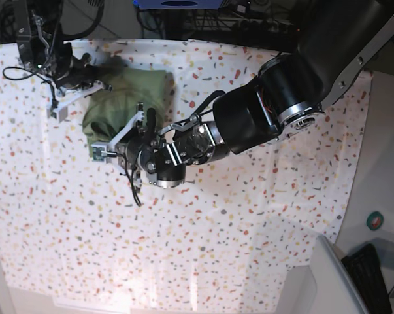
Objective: Layout the t-shirt on the table in an organized manner, then fold the t-shirt properly
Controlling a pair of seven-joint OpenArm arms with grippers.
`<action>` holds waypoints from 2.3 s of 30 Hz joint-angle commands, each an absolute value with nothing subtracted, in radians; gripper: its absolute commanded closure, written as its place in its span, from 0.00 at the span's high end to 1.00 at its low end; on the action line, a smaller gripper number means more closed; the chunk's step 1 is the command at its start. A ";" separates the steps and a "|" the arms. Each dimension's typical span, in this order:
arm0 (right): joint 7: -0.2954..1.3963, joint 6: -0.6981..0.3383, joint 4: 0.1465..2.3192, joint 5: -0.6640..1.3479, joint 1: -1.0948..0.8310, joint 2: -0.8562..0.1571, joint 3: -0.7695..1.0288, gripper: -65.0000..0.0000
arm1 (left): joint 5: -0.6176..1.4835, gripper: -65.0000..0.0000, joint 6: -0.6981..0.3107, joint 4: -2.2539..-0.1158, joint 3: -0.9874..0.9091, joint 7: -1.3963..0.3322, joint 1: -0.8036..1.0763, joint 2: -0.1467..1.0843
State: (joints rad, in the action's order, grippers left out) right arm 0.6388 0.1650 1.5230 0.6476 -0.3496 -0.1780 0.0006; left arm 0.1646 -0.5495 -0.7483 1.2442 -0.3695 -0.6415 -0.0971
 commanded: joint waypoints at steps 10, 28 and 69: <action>0.631 0.160 1.534 0.653 -0.348 -0.186 0.005 0.00 | 0.177 0.71 -0.547 -0.769 1.234 -0.375 -0.740 -0.110; 0.631 0.160 1.550 0.653 -0.361 -0.186 0.111 0.00 | 0.166 0.00 -0.545 -1.409 0.575 -0.684 -0.387 0.122; 0.664 0.110 1.155 0.653 -0.668 -0.202 0.116 0.00 | -0.041 0.00 -0.504 -1.061 0.527 -0.349 0.427 0.355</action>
State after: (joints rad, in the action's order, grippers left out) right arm 0.6510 0.0948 1.1431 0.6559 -0.6491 -0.1875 0.1131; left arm -0.0422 -0.4980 -1.0481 0.5297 -0.3408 0.4175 0.3431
